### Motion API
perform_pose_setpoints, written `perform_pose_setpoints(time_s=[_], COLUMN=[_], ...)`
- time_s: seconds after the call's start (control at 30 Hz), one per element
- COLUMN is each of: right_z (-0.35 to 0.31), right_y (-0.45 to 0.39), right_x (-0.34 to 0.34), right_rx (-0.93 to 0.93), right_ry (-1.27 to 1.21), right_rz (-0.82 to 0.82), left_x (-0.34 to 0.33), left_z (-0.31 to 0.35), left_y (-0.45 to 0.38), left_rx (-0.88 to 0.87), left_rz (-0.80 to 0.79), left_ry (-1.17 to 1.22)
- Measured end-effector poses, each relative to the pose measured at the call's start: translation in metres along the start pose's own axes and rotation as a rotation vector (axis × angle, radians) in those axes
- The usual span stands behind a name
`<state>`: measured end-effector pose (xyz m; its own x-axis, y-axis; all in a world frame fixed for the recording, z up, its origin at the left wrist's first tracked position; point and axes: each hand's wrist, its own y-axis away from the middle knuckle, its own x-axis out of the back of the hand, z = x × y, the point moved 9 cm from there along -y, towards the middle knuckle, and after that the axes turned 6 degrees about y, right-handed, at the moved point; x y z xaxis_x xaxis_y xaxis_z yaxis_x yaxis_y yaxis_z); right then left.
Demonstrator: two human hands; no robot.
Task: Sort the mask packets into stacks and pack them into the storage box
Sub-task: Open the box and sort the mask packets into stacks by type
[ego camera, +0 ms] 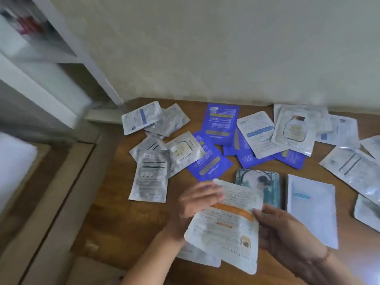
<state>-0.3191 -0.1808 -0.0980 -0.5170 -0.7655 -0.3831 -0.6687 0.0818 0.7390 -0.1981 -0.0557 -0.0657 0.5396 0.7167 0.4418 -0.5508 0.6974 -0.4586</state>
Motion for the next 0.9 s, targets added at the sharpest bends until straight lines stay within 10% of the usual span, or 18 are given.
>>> perform_pose_setpoints(time_s=[0.13, 0.2, 0.3, 0.47, 0.9], right_z=[-0.023, -0.030, -0.022, -0.010, 0.000], right_y=[0.017, 0.028, 0.013, -0.056, -0.083], right_x=[0.008, -0.030, -0.067, -0.051, -0.050], right_rx=[0.488, 0.679, 0.645, 0.524, 0.516], right_ry=[0.558, 0.741, 0.826, 1.145, 1.422], right_rz=[0.423, 0.241, 0.053, 0.331, 0.436], left_x=[0.038, 0.040, 0.031, 0.038, 0.023], left_z=[-0.018, -0.031, -0.042, -0.061, -0.048], left_y=[0.046, 0.070, 0.095, 0.124, 0.149], left_rx=[0.402, 0.620, 0.772, 0.971, 0.815], left_rz=[0.002, -0.097, -0.265, -0.017, -0.187], left_ry=[0.107, 0.147, 0.248, 0.284, -0.163])
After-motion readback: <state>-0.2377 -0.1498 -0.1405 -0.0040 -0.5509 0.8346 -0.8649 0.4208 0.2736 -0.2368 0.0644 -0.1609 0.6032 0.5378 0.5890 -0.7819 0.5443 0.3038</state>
